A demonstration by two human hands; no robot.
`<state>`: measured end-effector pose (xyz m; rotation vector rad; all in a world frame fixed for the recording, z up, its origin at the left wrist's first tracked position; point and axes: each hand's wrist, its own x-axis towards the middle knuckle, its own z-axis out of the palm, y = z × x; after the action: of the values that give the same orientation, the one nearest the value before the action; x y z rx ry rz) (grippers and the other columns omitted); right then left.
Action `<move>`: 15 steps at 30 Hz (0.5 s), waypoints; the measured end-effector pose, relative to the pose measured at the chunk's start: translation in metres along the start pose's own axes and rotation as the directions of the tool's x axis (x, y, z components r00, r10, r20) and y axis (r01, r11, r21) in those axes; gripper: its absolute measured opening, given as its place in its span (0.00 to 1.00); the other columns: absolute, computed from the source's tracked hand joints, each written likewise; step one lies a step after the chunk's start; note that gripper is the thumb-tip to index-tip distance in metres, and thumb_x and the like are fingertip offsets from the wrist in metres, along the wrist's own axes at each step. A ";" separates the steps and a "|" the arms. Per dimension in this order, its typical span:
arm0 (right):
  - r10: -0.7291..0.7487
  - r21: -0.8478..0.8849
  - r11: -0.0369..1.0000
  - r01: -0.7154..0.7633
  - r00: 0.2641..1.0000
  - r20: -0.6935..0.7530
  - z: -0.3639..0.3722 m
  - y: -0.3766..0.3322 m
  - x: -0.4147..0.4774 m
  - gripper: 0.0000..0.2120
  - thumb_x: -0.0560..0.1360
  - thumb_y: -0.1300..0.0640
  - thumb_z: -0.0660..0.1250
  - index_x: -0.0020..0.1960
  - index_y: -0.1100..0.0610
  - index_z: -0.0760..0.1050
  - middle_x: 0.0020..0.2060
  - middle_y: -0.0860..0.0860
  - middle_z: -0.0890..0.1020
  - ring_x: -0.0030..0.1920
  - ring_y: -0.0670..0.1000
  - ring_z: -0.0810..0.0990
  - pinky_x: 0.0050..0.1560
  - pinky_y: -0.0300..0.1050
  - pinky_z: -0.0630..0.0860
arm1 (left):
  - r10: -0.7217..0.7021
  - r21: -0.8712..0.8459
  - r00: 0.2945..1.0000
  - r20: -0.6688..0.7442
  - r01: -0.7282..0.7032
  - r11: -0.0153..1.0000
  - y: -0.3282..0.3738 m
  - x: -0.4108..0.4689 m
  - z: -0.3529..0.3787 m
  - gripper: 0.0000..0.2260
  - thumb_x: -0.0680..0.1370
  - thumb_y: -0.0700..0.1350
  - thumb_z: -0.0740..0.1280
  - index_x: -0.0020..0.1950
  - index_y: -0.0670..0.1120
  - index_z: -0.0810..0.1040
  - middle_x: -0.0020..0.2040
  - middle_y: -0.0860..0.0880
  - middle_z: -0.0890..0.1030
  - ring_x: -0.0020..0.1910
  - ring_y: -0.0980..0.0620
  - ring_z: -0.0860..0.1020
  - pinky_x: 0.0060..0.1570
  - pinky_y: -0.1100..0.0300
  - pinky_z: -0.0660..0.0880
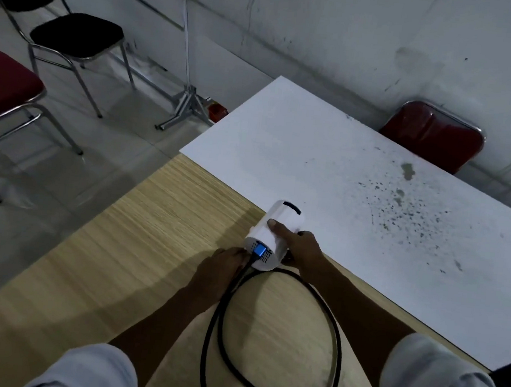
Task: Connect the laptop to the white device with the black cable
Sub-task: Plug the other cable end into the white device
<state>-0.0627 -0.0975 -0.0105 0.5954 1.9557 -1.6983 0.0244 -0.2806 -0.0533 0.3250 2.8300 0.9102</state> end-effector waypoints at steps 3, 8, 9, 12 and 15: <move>0.001 0.023 1.000 -0.002 0.999 0.038 -0.004 -0.005 0.007 0.32 0.62 0.44 0.81 0.58 0.63 0.80 0.52 0.59 0.86 0.53 0.59 0.85 0.55 0.62 0.82 | 0.026 -0.044 0.999 0.020 -0.025 0.999 0.000 0.005 -0.003 0.10 0.79 0.42 0.62 0.59 0.47 0.77 0.54 0.45 0.82 0.51 0.43 0.81 0.50 0.47 0.78; -0.009 0.048 0.999 0.006 0.997 0.079 -0.007 -0.002 0.012 0.31 0.64 0.44 0.80 0.59 0.60 0.80 0.52 0.57 0.86 0.54 0.58 0.85 0.55 0.61 0.82 | 0.085 0.002 0.996 0.002 -0.085 0.996 -0.007 0.017 -0.005 0.19 0.78 0.35 0.60 0.69 0.44 0.73 0.67 0.44 0.76 0.59 0.43 0.78 0.60 0.50 0.75; -0.016 0.059 0.998 0.011 0.997 0.079 -0.006 0.000 0.012 0.31 0.64 0.43 0.80 0.59 0.60 0.79 0.52 0.57 0.86 0.53 0.58 0.85 0.54 0.60 0.83 | 0.129 0.079 0.991 0.027 -0.131 0.988 -0.007 0.017 -0.004 0.20 0.79 0.37 0.60 0.71 0.45 0.71 0.67 0.43 0.76 0.57 0.41 0.78 0.56 0.48 0.77; -0.090 0.066 0.994 0.087 0.995 0.050 -0.003 0.002 0.012 0.30 0.64 0.45 0.80 0.60 0.59 0.79 0.50 0.55 0.87 0.52 0.56 0.86 0.45 0.50 0.84 | 0.103 0.266 0.993 0.066 -0.117 0.957 -0.003 0.014 0.000 0.21 0.79 0.42 0.59 0.72 0.49 0.66 0.54 0.41 0.80 0.52 0.39 0.76 0.45 0.48 0.78; -0.229 -0.030 0.973 0.229 0.973 0.003 0.003 0.003 0.009 0.34 0.65 0.46 0.80 0.65 0.58 0.72 0.56 0.51 0.82 0.56 0.53 0.82 0.52 0.48 0.82 | 0.099 0.300 0.993 0.058 -0.112 0.947 -0.005 0.014 -0.002 0.22 0.78 0.43 0.59 0.72 0.49 0.67 0.53 0.43 0.82 0.53 0.40 0.76 0.47 0.51 0.77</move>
<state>-0.0679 -0.1000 -0.0188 0.3700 2.1153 -1.7987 0.0093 -0.2818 -0.0562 0.5299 2.9339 0.4741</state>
